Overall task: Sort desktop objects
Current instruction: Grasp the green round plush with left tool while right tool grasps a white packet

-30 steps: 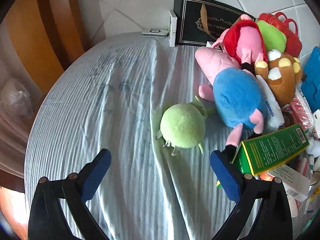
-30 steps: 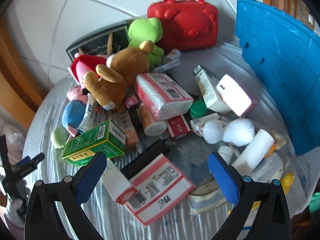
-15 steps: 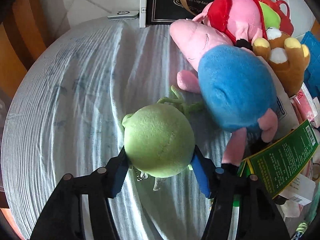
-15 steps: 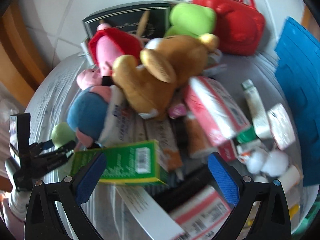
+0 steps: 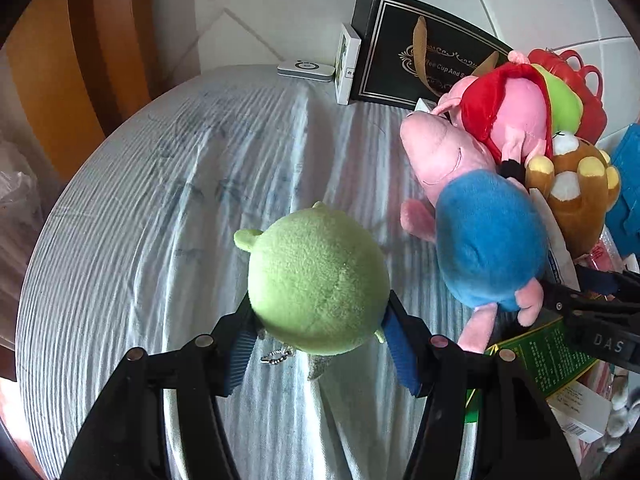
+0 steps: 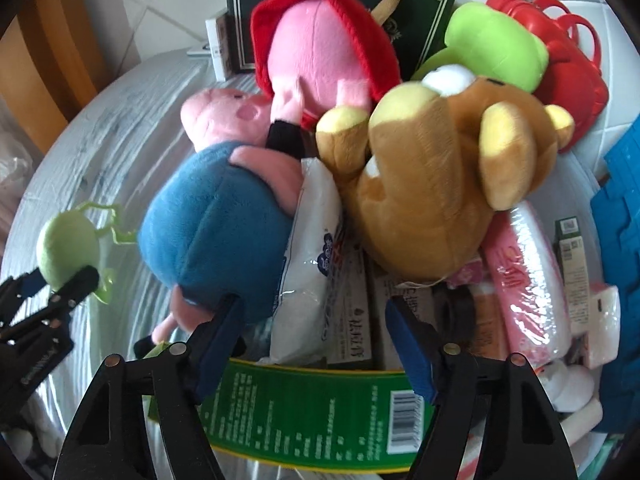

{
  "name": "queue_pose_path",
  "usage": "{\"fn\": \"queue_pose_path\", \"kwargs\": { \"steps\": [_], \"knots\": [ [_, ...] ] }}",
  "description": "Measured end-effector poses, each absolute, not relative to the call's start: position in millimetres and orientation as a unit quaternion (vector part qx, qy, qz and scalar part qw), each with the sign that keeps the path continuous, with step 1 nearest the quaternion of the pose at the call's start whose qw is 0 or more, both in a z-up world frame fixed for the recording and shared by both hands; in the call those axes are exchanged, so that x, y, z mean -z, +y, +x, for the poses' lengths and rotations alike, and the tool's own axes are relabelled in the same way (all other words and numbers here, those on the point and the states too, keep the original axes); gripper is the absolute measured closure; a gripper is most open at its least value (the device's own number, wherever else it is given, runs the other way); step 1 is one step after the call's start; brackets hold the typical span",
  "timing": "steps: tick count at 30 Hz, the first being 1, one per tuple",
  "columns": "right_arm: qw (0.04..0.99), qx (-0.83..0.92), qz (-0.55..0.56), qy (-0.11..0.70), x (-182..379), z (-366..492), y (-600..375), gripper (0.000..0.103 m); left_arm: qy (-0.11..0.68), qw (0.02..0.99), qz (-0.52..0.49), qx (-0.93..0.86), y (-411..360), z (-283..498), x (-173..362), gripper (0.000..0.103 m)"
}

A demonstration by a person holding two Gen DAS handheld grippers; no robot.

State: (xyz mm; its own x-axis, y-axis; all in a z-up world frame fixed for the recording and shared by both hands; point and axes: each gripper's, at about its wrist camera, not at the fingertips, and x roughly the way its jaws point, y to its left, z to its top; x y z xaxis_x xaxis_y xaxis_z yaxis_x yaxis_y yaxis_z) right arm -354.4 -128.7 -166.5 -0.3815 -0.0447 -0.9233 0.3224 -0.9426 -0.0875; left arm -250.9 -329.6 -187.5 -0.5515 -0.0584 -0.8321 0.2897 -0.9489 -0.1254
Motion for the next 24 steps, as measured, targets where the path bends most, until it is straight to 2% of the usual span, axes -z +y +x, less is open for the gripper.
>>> {"fn": "queue_pose_path", "kwargs": {
  "steps": [1,2,3,4,14,24],
  "knots": [
    [0.112,0.821,0.545,0.124,167.7,-355.0,-128.5,0.041,0.122,0.098,0.46,0.874,-326.4,-250.1,185.9,0.045],
    [0.113,0.821,0.546,0.121,168.5,-355.3,-128.6,0.064,0.121,0.096,0.458,0.875,-325.0,-250.7,184.2,0.045],
    [0.112,0.823,0.544,0.124,168.2,-354.6,-129.3,0.076,0.121,0.093,0.456,0.877,-323.5,-253.5,183.8,0.045],
    [0.108,0.824,0.54,0.13,167.4,-353.7,-130.0,0.081,0.121,0.089,0.455,0.878,-321.2,-253.5,182.2,0.045],
    [0.127,0.844,0.511,0.099,127.7,-326.1,-113.6,0.085,0.104,0.058,0.435,0.893,-285.3,-244.0,153.8,0.045],
    [0.141,0.87,0.467,0.07,68.5,-278.9,-86.3,0.086,0.07,0.033,0.396,0.915,-241.7,-204.3,96.4,0.045]
  ]
}}
